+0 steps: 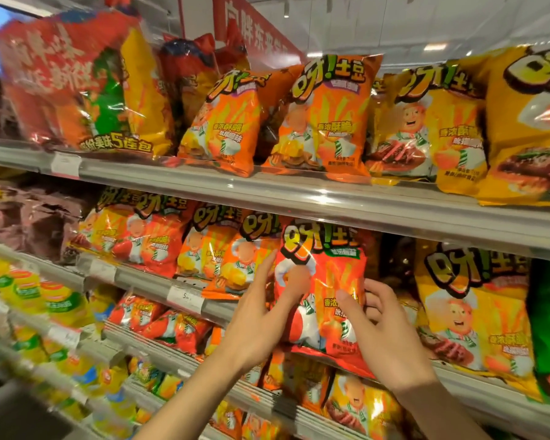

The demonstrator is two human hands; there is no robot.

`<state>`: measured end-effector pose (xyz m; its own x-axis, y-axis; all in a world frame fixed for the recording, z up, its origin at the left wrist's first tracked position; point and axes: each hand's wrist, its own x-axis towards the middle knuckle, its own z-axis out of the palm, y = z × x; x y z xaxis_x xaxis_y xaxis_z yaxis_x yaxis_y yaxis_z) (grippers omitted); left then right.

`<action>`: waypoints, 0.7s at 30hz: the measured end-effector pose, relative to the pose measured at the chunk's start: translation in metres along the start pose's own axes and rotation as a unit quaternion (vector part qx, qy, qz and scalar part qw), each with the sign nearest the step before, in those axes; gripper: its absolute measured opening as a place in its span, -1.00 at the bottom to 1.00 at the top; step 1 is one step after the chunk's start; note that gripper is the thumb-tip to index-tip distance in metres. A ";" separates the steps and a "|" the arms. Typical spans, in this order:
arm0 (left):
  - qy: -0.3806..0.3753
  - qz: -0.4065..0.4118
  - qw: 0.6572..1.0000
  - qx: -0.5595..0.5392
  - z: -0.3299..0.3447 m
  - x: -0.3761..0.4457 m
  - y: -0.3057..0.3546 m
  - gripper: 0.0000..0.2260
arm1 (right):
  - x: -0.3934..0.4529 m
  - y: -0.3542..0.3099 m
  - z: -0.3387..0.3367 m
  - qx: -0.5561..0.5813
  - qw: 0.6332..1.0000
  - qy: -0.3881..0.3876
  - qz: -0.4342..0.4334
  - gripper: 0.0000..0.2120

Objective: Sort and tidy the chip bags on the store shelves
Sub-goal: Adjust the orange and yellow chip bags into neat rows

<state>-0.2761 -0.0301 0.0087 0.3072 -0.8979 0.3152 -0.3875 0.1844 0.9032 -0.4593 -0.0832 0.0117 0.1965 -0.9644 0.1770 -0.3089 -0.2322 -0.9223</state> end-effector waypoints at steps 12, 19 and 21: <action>-0.051 -0.012 0.998 -0.024 -0.129 0.010 -0.054 -0.46 | -0.017 -0.048 0.118 -0.003 0.999 0.029 0.018 -0.29; -0.065 -0.004 0.998 -0.013 -0.237 0.041 -0.099 -0.43 | -0.002 -0.080 0.229 0.052 0.998 -0.012 0.029 -0.52; -0.064 0.006 0.998 0.004 -0.265 0.049 -0.109 -0.35 | 0.005 -0.087 0.260 0.076 0.997 -0.010 0.029 -0.46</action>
<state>0.0118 0.0120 0.0029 0.1894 -0.9394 0.2857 -0.3977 0.1926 0.8971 -0.1897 -0.0346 0.0037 0.2011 -0.9726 0.1170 -0.1768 -0.1535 -0.9722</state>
